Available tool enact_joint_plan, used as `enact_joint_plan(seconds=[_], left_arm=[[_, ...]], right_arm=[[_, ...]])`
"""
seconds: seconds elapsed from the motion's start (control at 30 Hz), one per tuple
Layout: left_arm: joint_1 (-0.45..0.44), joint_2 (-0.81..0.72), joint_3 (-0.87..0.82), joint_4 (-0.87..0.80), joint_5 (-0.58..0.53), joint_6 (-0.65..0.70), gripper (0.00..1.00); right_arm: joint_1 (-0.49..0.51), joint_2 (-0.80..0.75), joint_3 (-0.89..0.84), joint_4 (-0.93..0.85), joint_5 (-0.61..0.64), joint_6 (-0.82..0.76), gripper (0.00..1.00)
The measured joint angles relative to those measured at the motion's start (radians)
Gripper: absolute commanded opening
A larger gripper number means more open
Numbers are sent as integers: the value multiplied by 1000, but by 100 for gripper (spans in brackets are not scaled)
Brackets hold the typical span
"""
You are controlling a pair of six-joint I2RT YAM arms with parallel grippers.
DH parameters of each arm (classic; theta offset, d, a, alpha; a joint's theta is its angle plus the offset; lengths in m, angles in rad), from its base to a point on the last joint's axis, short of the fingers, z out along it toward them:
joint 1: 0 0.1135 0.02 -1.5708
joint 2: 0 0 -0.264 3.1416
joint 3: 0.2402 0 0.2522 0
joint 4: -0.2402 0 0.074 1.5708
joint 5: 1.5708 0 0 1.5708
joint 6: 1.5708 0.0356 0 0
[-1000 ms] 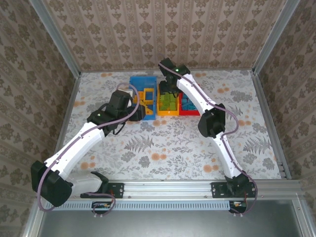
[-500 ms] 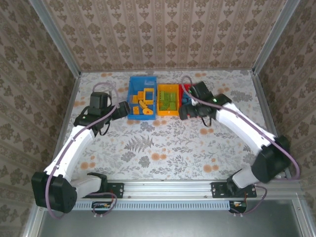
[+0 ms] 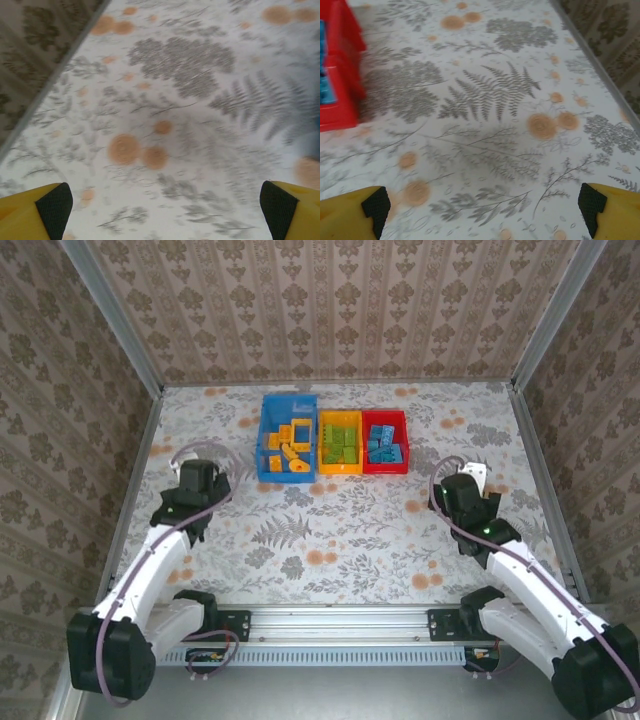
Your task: Sort the legos into containers by color
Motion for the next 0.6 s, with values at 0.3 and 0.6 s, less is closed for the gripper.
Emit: enact_joint_plan(seconds=[0.3, 0.6], left_arm=[[101, 35, -264, 332, -41, 269, 100], [169, 267, -251, 696, 104, 303, 100]], right_arm=[[-91, 154, -237, 515, -23, -201, 100], [-248, 441, -203, 922, -196, -224, 100]])
